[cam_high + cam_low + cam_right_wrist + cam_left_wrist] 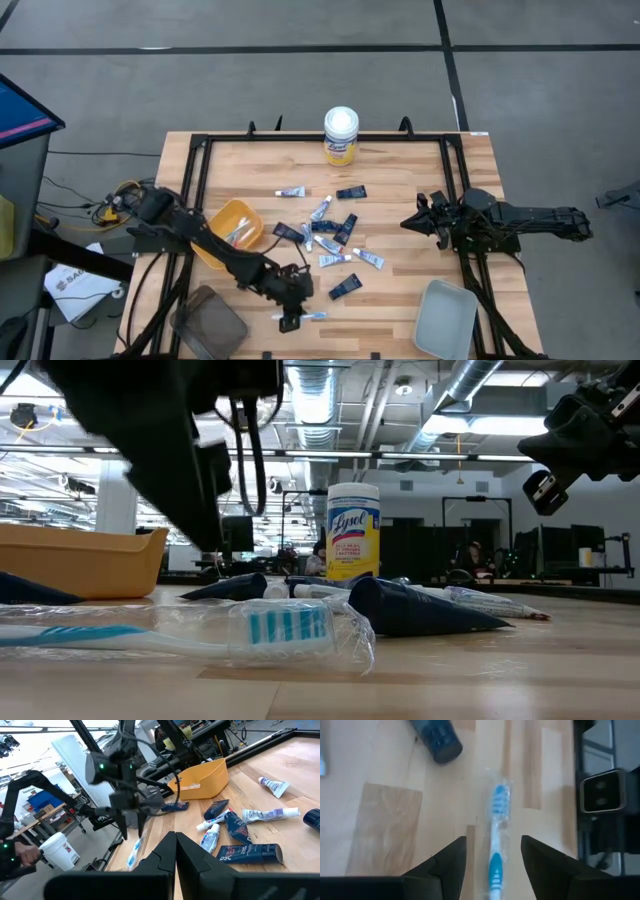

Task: Pick & Place Travel size toiletries
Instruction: Put the blue toothbrush into the yellow bin

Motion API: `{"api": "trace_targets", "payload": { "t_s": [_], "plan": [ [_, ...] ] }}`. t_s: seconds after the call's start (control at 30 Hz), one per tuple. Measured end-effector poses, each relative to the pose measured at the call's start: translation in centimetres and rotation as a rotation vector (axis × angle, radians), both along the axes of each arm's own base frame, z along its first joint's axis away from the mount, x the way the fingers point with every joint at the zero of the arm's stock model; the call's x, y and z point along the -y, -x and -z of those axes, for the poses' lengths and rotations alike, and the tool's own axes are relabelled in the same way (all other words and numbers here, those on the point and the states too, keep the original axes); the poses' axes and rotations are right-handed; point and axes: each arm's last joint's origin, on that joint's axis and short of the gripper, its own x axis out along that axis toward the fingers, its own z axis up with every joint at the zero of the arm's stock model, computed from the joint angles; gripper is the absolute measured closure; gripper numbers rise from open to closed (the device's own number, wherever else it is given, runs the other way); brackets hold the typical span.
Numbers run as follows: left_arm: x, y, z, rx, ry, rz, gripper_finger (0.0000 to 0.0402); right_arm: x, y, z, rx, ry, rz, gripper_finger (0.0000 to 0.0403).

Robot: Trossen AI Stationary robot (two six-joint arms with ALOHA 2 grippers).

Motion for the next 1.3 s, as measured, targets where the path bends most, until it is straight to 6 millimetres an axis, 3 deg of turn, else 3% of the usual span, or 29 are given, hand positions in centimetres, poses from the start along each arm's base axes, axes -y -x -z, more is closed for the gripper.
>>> {"api": "trace_targets", "payload": {
  "t_s": [0.23,0.6,0.9,1.03,1.23,1.3],
  "plan": [
    [1.3,0.4,1.9,-0.03,-0.052,0.014,0.0219,0.0,0.0,0.0,0.0,0.0,0.0,0.0403],
    [4.5,1.8,2.0,0.022,-0.106,0.008,0.0219,0.0,0.0,0.0,0.0,0.0,0.0,0.0403],
    [4.7,1.8,4.8,-0.037,-0.164,-0.013,0.0225,0.0,0.0,0.0,0.0,0.0,0.0,0.0403],
    [4.2,1.8,5.1,-0.072,-0.182,-0.044,0.0262,0.0,0.0,0.0,0.0,0.0,0.0,0.0403],
    [3.7,1.8,5.1,-0.092,-0.193,-0.06,0.0367,0.0,0.0,0.0,0.0,0.0,0.0,0.0403],
    [3.4,1.7,4.7,-0.087,-0.184,-0.066,0.0386,0.0,0.0,0.0,0.0,0.0,0.0,0.0403]
  ]
}}
